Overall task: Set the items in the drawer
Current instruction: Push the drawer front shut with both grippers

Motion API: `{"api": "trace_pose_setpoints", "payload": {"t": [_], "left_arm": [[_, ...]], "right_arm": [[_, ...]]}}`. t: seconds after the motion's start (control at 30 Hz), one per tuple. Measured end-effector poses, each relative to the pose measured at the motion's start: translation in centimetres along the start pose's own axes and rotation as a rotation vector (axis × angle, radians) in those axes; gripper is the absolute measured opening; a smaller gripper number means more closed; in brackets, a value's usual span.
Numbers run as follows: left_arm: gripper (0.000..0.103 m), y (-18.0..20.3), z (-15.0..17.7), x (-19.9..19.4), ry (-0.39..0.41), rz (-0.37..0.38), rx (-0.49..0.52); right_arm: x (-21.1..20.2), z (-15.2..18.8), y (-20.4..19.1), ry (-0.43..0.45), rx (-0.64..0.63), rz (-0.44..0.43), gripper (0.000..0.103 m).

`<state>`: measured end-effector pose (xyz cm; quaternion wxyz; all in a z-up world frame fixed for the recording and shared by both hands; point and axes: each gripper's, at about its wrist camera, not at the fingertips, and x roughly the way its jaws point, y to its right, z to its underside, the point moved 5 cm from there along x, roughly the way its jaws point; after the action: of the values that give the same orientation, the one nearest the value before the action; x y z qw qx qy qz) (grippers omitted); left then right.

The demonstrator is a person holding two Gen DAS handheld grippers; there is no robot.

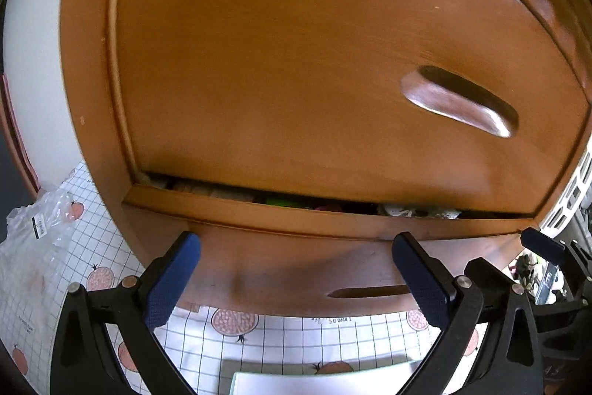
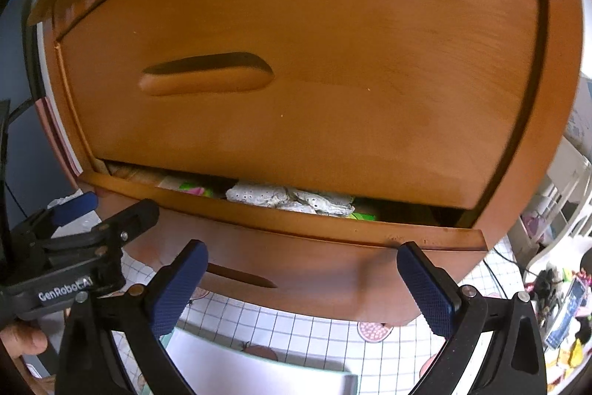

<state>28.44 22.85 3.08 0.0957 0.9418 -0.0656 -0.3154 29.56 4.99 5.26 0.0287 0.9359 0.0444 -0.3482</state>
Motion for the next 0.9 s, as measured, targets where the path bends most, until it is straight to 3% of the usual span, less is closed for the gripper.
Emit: {"api": "trace_pose_setpoints", "payload": {"t": [0.37,0.53,0.9], "left_arm": [[0.103,0.0,1.0,-0.9,-0.022,0.011,-0.009],[0.103,0.3,2.8,-3.7,-0.027,0.020,0.000],[0.103,0.3,7.6,-8.7,-0.074,0.050,0.015]], "right_arm": [[0.5,0.3,0.1,-0.023,0.048,-0.013,0.103],[-0.5,1.3,0.8,-0.041,0.080,-0.013,0.103],[-6.6,5.7,-0.1,-0.082,0.093,-0.005,0.103]]}}
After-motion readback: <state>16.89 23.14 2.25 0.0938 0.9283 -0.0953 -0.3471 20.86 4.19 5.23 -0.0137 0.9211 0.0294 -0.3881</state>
